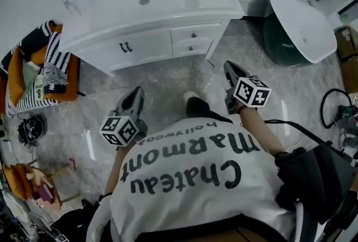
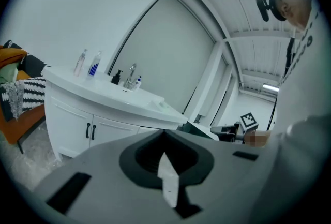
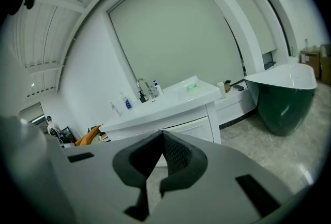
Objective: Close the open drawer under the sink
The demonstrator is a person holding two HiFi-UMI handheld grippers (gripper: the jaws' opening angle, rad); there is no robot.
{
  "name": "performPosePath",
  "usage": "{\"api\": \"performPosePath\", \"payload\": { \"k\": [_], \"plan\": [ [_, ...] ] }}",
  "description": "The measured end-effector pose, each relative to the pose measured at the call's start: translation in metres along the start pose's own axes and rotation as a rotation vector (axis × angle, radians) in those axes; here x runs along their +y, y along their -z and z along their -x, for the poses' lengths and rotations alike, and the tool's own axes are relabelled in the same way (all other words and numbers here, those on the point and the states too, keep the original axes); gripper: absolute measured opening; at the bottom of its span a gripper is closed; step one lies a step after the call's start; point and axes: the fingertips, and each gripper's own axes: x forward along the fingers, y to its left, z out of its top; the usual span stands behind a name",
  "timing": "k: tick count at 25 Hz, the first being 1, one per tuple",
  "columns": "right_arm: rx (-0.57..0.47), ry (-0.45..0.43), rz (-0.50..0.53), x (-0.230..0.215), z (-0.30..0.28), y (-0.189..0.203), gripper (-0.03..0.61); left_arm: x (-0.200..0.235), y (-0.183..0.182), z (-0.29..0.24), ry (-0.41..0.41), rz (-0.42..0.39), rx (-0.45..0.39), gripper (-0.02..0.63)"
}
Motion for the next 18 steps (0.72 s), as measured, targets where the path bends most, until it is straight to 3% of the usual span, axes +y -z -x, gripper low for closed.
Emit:
{"api": "performPosePath", "payload": {
  "k": [18],
  "plan": [
    [0.025, 0.002, 0.067, -0.004, 0.013, 0.012, 0.011, -0.017, 0.004, -0.002, 0.024, -0.012, -0.011, 0.008]
  ]
}}
